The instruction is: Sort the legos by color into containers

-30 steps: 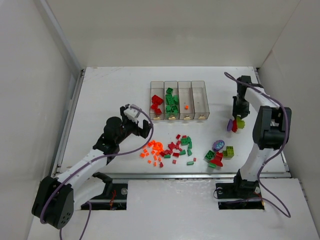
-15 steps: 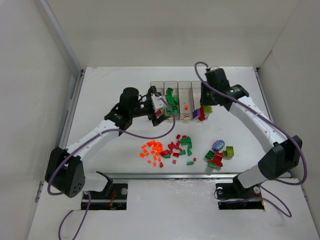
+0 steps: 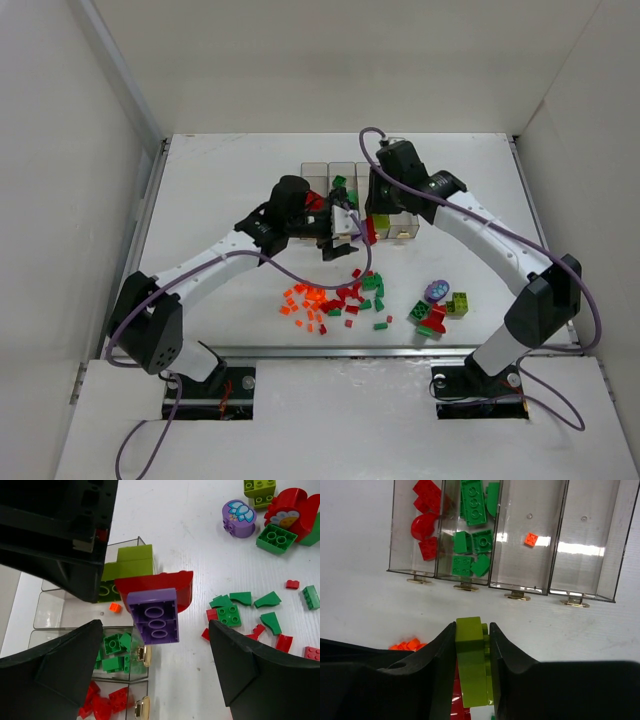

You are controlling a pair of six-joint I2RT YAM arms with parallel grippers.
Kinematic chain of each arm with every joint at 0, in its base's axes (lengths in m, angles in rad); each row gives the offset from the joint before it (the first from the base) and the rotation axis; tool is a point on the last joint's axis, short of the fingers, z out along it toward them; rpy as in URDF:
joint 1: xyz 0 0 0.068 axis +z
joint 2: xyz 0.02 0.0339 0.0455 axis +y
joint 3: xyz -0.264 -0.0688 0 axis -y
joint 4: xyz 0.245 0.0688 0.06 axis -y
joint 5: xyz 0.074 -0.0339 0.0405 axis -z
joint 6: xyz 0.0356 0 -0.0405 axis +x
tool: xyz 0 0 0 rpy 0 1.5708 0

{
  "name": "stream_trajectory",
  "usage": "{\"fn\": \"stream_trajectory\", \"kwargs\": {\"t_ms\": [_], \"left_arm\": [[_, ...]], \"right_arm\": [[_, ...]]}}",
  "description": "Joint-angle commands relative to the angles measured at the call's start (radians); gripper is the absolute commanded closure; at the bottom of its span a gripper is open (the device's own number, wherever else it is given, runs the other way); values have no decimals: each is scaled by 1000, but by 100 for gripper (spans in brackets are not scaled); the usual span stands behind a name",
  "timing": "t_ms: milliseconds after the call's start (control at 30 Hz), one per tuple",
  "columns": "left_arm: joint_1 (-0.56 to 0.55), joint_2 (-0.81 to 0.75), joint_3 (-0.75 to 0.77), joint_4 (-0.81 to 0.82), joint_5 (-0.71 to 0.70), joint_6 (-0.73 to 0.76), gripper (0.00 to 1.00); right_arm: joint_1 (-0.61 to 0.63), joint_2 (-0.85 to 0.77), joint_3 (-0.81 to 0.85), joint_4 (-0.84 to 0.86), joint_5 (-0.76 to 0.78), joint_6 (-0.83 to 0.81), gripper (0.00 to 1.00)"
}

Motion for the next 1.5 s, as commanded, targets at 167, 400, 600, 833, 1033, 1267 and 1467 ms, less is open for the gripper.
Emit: {"fn": "stream_trajectory", "kwargs": {"t_ms": [167, 400, 600, 833, 1033, 1267, 1467], "left_arm": [[-27, 8, 39, 33, 9, 15, 40], [-27, 17, 48, 33, -46, -3, 100], [-27, 8, 48, 15, -91, -26, 100], [-27, -24, 58, -18, -116, -39, 100], [-27, -24, 58, -18, -116, -48, 100], [8, -38, 15, -6, -231, -111, 100], [41, -127, -96, 56, -433, -249, 100]], "right_arm": [[23, -36, 32, 85, -37, 40, 100], [23, -76, -23, 123, -42, 40, 100], [-11, -97, -104, 76, 12, 40, 100], [-155, -206, -299, 56, 98, 63, 100], [-184, -242, -353, 47, 87, 63, 100], [-184, -196, -341, 284, -163, 15, 100], [-135, 84, -25, 300, -307, -51, 100]]}}
